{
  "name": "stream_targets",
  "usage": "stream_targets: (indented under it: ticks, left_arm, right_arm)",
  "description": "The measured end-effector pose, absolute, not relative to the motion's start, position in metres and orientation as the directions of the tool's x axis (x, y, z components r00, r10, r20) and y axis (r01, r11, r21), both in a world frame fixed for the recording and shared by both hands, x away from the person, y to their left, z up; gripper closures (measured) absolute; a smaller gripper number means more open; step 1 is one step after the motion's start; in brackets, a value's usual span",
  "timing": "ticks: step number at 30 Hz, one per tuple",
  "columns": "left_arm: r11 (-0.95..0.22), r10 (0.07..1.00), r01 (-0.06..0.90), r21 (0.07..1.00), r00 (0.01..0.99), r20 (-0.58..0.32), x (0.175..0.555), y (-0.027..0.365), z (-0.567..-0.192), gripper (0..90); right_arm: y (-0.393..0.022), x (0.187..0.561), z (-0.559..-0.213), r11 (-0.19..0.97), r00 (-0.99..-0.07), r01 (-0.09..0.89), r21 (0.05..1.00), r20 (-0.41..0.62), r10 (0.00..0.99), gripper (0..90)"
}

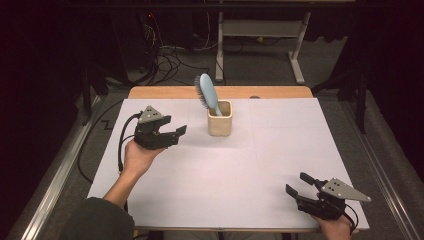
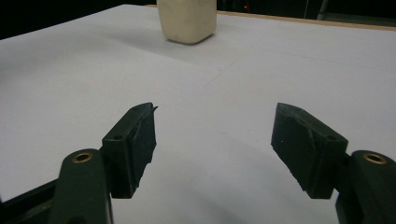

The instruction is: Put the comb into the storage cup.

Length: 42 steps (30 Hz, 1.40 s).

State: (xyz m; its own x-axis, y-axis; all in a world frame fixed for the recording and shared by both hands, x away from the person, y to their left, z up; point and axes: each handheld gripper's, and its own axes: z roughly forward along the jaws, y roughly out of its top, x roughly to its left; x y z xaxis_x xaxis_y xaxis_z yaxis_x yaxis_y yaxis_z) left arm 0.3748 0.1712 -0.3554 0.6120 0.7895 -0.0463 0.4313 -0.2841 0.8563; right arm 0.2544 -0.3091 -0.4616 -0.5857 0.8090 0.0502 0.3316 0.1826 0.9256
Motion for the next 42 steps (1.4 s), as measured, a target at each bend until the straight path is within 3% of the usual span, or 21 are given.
stream_targets:
  ticks: [42]
  left_arm:
    - [-0.267, 0.81, 0.409, 0.873, 0.586, -0.027, 0.348, 0.197, -0.356, 35.0]
  right_arm:
    - [-0.309, 0.255, -0.462, 0.183, -0.585, 0.331, 0.925, 0.049, 0.809, 31.5]
